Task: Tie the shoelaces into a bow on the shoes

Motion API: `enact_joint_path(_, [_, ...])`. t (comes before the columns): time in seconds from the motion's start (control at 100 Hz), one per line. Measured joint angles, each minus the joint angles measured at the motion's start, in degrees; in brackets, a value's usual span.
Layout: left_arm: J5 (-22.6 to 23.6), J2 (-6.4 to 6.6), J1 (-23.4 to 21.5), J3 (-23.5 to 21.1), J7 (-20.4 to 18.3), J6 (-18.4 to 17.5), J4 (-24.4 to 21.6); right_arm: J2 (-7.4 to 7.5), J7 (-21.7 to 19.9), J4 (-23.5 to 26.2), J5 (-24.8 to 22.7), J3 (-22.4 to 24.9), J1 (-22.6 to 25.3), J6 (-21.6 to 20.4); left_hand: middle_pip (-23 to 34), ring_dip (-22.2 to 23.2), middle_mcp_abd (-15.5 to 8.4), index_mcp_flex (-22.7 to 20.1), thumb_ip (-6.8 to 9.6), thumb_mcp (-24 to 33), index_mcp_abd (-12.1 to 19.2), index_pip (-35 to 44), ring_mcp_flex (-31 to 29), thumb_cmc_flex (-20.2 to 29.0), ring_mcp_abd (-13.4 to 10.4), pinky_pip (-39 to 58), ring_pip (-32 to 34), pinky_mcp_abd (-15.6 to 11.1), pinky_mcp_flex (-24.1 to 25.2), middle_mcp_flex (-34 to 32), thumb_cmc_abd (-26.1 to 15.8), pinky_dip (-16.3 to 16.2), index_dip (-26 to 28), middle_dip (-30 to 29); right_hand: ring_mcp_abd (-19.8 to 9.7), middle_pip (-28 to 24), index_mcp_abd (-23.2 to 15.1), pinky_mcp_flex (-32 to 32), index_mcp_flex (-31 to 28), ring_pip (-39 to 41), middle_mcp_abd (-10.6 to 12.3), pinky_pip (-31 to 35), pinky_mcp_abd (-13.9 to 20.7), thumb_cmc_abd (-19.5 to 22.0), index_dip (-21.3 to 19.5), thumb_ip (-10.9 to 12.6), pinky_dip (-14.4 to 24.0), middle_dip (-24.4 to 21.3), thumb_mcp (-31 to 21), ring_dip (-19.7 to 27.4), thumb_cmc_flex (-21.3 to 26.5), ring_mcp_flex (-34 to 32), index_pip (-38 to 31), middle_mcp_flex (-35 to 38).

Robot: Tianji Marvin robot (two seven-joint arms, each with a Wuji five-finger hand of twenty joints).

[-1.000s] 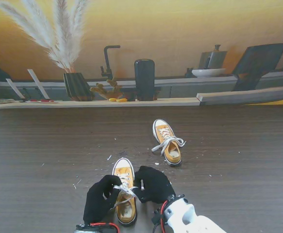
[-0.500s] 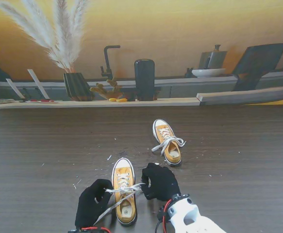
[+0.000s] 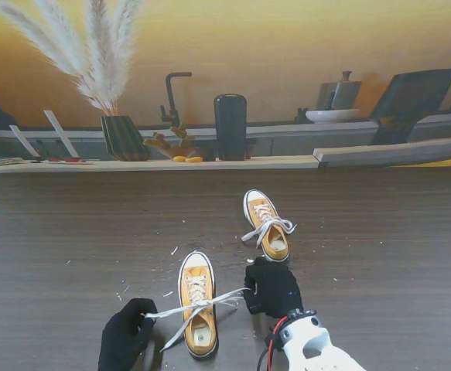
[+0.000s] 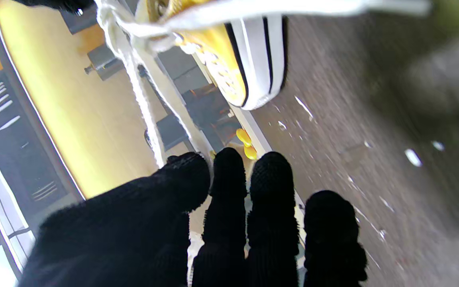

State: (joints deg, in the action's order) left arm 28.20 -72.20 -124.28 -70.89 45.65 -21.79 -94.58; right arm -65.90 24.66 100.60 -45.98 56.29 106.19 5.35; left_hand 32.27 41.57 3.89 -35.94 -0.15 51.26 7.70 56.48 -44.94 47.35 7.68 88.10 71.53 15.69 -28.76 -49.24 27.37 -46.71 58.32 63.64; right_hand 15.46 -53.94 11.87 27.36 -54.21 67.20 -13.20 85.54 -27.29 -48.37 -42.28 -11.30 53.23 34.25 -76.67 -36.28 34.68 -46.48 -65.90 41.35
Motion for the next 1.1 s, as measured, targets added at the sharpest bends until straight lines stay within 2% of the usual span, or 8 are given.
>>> enact_joint_path(0.35, [0.4,-0.97,-0.2,-2.0,4.8,2.9,0.9,-0.15,0.5,-1.5,0.2,1.4,0.1,1.6,0.0,0.0,0.1,0.0,0.02,0.0,0.0,0.5,0.0,0.0,0.2,0.0,0.0,0.0,-0.1,0.0,0.4,0.0,0.0,0.1,0.0,0.0,-0.3,-0.4,0.6,-0.5,0.0,-0.5,0.0,1.2,0.0,0.0,-0.2,0.0,1.2,0.0,0.0,0.0,0.2,-0.6])
enact_joint_path(0.45, [0.8,-1.01,-0.2,-1.9,6.3,4.5,1.0,-0.18,0.8,-1.7,0.3,1.7,0.2,1.5,-1.1,0.0,0.2,1.2,0.05,-2.0,0.0,0.4,0.0,0.0,0.5,-0.7,0.0,0.0,-0.1,0.4,0.6,0.0,-5.2,0.1,0.5,0.3,-1.5,-0.6,0.8,-1.1,0.0,-1.1,0.0,2.1,0.0,0.0,-0.7,0.0,2.5,0.0,0.1,0.0,1.7,-0.6])
enact_joint_path(0.55, [2.4,-1.03,-0.2,-1.9,7.5,4.7,1.3,-0.27,0.6,-1.8,1.4,2.9,0.8,-1.4,0.1,0.0,0.3,12.3,7.94,-12.5,-3.1,-14.1,5.0,-4.4,0.8,-3.4,-3.9,0.0,3.9,10.9,-4.8,-0.5,-20.6,-11.8,1.9,4.6,-3.4,-4.0,8.8,-8.5,0.0,-6.8,-1.3,3.1,7.1,0.1,-3.9,-2.0,3.0,2.2,-0.1,2.1,9.8,-4.6])
enact_joint_path(0.6, [3.4,-0.93,-0.3,-1.9,7.2,4.7,1.2,-0.30,-0.4,-1.7,2.2,4.0,1.4,-4.0,0.2,0.0,0.3,16.3,10.18,-16.2,-5.1,-21.2,8.8,-5.8,0.8,-5.7,-7.4,0.0,7.1,16.3,-6.3,-0.8,-26.5,-18.9,2.1,6.8,-3.4,-6.8,10.7,-14.5,0.0,-11.0,-1.5,5.7,8.1,4.1,-7.3,-4.7,4.0,4.3,-3.3,4.0,20.6,-7.3])
enact_joint_path(0.66, [4.7,-0.65,-0.8,-1.9,6.9,4.8,0.6,-0.24,-1.4,-1.3,2.4,5.3,2.3,-6.2,-1.1,0.0,0.3,19.2,10.21,-17.5,-6.8,-26.0,12.8,-6.1,0.8,-8.2,-11.4,0.0,10.8,21.0,-6.2,-1.3,-30.8,-22.7,2.5,9.6,-3.4,-10.0,13.7,-21.8,0.1,-16.9,-1.5,8.4,8.1,6.9,-11.6,-7.5,6.9,7.2,-5.7,6.4,32.0,-10.1])
enact_joint_path(0.78, [8.9,0.12,-1.9,-1.8,7.3,5.7,-0.8,0.09,-1.8,-0.1,0.7,7.6,4.4,-9.0,-6.2,0.0,0.3,23.0,10.21,-18.9,-7.9,-31.0,19.9,-6.1,0.8,-12.6,-19.8,0.0,18.0,28.7,-6.1,-1.4,-35.1,-27.2,2.8,14.8,-3.0,-14.7,18.5,-36.4,0.5,-26.2,-1.5,9.0,11.4,7.0,-17.4,-12.3,15.9,12.9,-5.8,9.9,40.4,-13.8])
enact_joint_path(0.94, [14.4,1.14,-3.9,-1.7,8.8,8.3,-3.7,0.53,-5.5,1.7,1.1,12.5,7.5,-14.4,-11.0,0.0,0.3,24.7,10.21,-19.5,-8.5,-33.6,25.3,-6.1,0.6,-17.3,-27.8,0.0,23.3,34.1,-5.0,-0.8,-36.4,-30.8,2.8,17.3,-2.6,-17.7,21.2,-45.6,1.0,-33.5,-0.6,7.7,15.1,4.9,-21.2,-14.9,19.5,15.9,-7.7,12.6,42.7,-15.4])
enact_joint_path(1.1, [19.9,3.08,-4.3,0.8,9.3,13.9,-6.6,0.48,-6.7,2.0,8.5,15.8,8.8,-17.6,-12.4,-1.3,0.3,24.4,10.21,-19.9,-8.5,-34.1,28.7,-6.1,0.8,-23.3,-34.4,-0.1,26.2,34.6,-5.2,0.8,-36.5,-32.0,2.8,17.4,-2.6,-19.2,21.2,-48.7,1.1,-36.3,0.0,8.9,15.7,4.5,-22.3,-14.9,22.3,17.1,-8.6,13.4,42.7,-15.4])
